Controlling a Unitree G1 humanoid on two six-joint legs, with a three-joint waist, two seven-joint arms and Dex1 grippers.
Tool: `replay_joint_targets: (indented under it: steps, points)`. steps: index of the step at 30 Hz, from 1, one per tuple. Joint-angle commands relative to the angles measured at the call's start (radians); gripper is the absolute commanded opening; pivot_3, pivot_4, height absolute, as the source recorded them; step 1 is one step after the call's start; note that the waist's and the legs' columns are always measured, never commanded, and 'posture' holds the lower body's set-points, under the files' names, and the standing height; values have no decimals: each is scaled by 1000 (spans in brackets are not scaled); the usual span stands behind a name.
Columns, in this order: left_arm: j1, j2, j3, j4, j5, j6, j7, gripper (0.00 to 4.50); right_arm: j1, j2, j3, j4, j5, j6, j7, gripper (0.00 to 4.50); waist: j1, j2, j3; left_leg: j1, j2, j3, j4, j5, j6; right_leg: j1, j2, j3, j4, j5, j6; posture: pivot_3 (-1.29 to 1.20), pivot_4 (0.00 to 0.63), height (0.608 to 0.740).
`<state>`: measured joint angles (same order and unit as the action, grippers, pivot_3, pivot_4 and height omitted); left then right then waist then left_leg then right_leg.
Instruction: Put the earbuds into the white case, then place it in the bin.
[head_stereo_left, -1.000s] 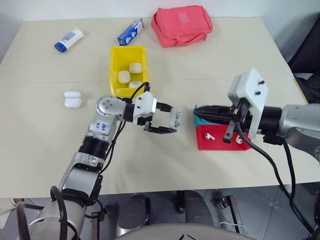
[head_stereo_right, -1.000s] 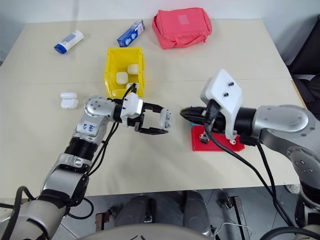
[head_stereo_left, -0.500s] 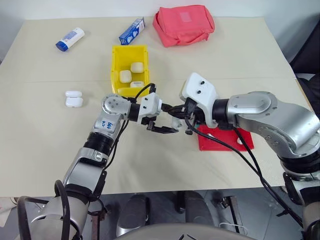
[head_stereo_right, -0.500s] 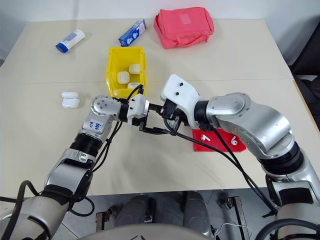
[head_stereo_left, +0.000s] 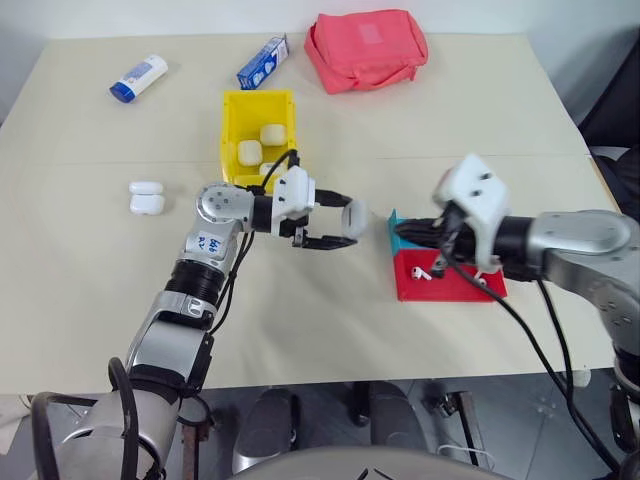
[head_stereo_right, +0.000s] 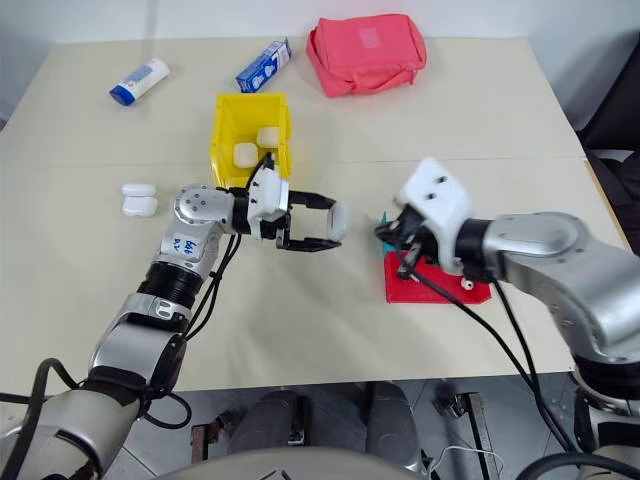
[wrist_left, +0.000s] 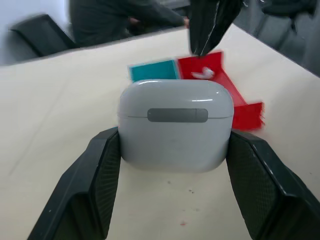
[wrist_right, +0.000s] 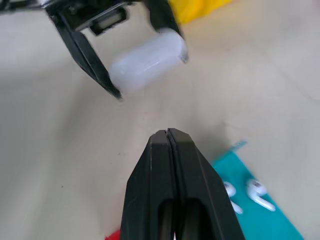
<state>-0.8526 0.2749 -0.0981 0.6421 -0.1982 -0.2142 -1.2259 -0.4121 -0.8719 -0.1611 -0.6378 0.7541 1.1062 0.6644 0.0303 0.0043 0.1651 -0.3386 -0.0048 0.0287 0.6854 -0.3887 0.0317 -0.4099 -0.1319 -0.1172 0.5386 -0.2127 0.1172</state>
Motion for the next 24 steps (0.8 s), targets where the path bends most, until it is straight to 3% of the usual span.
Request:
replay_joint_targets:
  steps: [1, 11, 18, 24]
  points:
    - [-36, -12, 61, -25, -63, 42, 43, 2777, 81, 45, -198, -6, 94, -154, 118, 918, 0, -1, 0, 0, 0, 0, 0, 0, 0, 1, 0, 0, 0, 0, 0, 0, 150, 740]
    - [-54, 8, 136, -42, -84, 100, 152, 2777, 263, 33, -310, 137, 139, -351, 369, 4314, -3, -1, 1, 2, -1, 2, 0, 0, 1, 1, 1, 2, 0, 1, 2, 0, 150, 740]
    - [-79, 64, 190, -17, -35, 210, 415, 2777, 288, 21, -295, 157, 96, -396, 351, 4456, -2, -2, 1, 3, 0, 2, 0, 1, 0, 1, 1, 2, 1, 1, 2, 0, 150, 740]
    - [-184, 120, 159, 230, 106, 202, 637, 2777, 284, 31, -262, 149, 81, -416, 320, 4456, 5, -2, 1, 3, -1, 3, 0, 1, -1, 2, 1, 2, 1, 1, 2, 0, 150, 740]
